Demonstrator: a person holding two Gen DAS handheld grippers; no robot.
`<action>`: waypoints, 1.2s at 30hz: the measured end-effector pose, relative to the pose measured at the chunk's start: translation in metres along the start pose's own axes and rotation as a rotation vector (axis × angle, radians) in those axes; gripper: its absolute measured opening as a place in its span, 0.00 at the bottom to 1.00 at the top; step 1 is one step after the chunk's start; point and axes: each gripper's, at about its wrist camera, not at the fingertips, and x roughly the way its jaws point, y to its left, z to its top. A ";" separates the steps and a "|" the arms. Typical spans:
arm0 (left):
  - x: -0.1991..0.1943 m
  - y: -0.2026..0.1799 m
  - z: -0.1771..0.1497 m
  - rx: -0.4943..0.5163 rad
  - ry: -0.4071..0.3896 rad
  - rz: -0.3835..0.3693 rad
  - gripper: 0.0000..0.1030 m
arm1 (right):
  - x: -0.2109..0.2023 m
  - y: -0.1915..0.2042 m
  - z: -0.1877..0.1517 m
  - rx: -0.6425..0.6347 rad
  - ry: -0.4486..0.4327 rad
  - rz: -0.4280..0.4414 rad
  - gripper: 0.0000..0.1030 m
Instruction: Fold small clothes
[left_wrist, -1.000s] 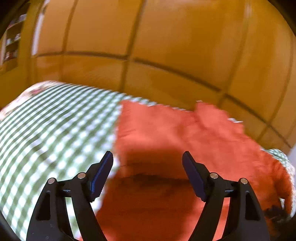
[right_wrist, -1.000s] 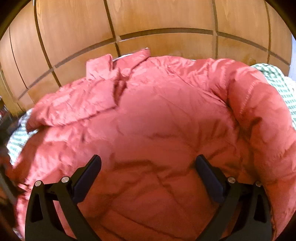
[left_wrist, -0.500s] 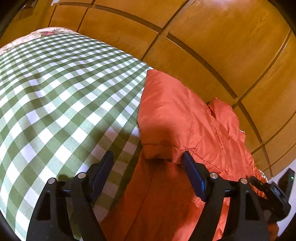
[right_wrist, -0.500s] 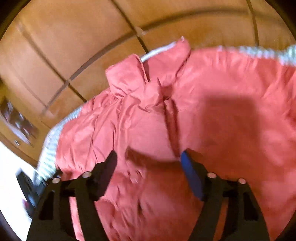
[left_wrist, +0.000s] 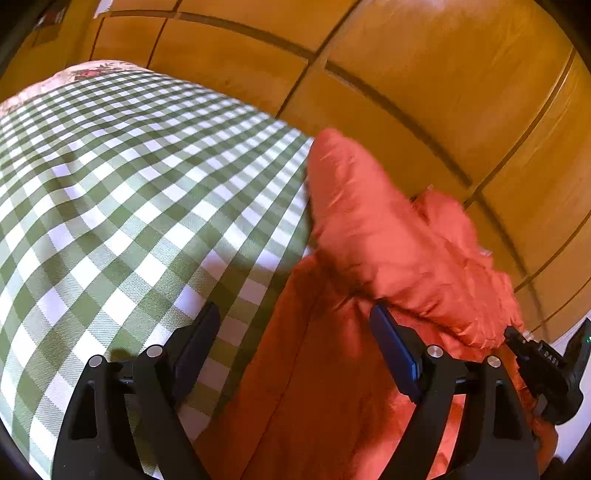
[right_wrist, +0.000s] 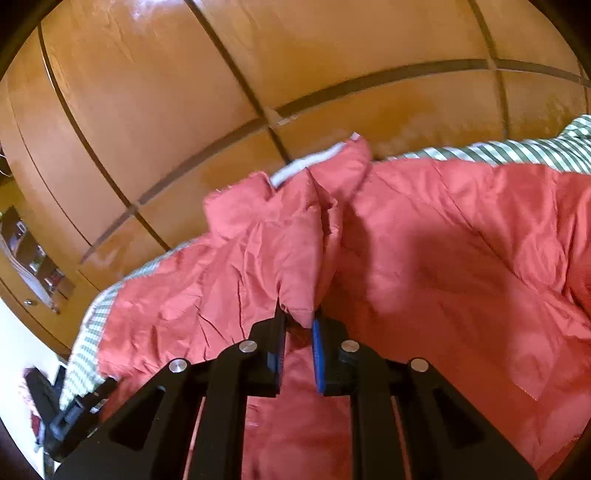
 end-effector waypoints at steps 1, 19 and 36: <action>0.005 -0.006 0.001 0.030 0.028 0.036 0.80 | 0.006 -0.004 -0.007 0.002 0.013 -0.009 0.11; 0.030 -0.011 0.044 0.105 -0.046 0.108 0.34 | 0.006 0.008 -0.017 -0.070 0.009 -0.024 0.11; -0.063 -0.055 0.015 0.201 -0.217 0.189 0.74 | 0.016 0.013 -0.017 -0.138 0.074 -0.029 0.38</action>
